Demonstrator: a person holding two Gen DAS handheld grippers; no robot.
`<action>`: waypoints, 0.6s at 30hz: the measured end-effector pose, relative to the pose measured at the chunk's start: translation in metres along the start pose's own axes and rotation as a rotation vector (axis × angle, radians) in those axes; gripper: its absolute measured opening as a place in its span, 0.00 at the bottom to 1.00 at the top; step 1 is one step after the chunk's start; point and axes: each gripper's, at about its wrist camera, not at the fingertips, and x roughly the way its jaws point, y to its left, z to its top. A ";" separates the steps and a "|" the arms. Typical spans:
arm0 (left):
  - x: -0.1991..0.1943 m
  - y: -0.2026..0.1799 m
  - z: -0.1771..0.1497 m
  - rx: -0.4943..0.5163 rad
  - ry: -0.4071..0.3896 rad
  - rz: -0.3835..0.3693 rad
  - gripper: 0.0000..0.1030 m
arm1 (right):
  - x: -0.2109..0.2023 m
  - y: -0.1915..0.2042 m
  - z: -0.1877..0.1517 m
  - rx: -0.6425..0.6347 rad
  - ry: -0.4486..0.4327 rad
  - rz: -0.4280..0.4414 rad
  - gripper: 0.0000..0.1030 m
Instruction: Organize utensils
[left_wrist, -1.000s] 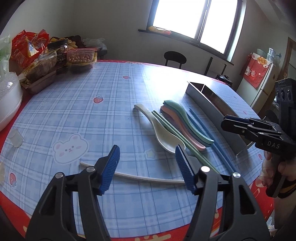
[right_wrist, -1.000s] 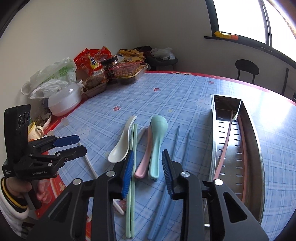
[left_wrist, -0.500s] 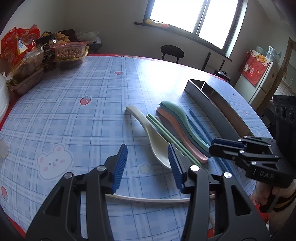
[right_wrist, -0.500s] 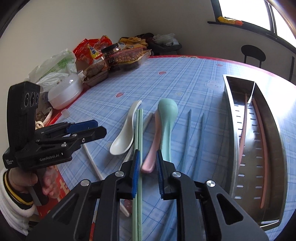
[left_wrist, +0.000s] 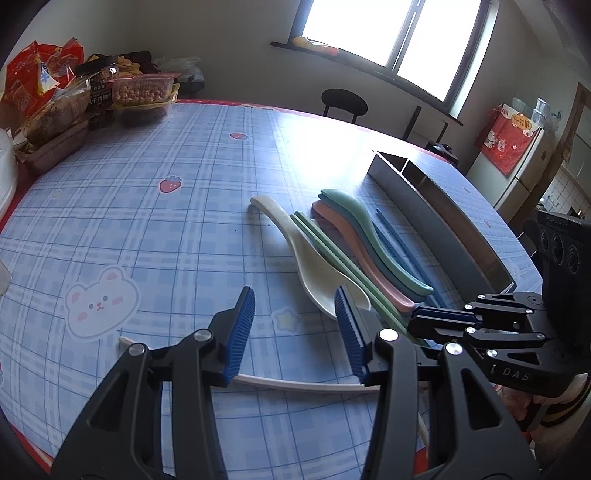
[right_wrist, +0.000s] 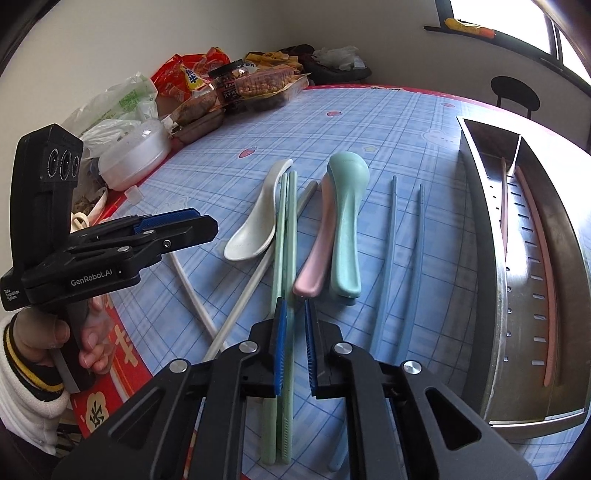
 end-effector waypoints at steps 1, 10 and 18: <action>0.000 0.000 0.000 -0.001 -0.003 -0.002 0.45 | 0.001 0.000 0.001 -0.001 0.001 -0.001 0.10; 0.003 0.002 -0.002 -0.010 0.011 -0.011 0.45 | 0.010 0.004 0.006 -0.027 0.016 -0.025 0.10; 0.012 0.006 0.018 -0.037 0.070 -0.056 0.45 | 0.010 0.005 0.005 -0.043 0.001 -0.043 0.07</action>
